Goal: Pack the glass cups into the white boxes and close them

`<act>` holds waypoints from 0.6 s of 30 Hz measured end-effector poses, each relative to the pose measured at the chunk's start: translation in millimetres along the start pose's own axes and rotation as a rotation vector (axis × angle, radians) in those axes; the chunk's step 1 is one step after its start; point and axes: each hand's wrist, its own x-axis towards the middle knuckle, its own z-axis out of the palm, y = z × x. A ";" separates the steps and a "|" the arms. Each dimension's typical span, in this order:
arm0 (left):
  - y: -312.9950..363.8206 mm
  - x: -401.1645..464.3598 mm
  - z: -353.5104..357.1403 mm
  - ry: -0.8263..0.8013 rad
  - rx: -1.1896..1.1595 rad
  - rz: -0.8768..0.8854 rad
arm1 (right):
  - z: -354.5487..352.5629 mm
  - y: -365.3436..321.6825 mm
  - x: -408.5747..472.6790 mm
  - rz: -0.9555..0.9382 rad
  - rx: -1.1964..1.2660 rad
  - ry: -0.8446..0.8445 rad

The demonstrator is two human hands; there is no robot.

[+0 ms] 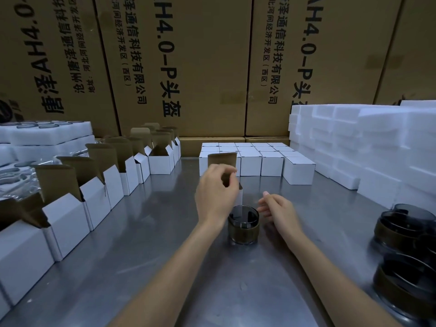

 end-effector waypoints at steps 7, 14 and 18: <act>-40.0 5.0 -4.0 -0.149 -0.262 -0.364 | 0.4 -3.5 -4.8 -0.089 -0.113 -0.024; -43.1 3.0 2.4 -0.318 -0.394 -0.458 | 1.5 -10.2 -9.7 -0.091 -0.019 -0.044; -33.7 -2.6 6.4 -0.357 -0.373 -0.412 | 11.5 -17.0 -14.9 -0.077 0.059 -0.066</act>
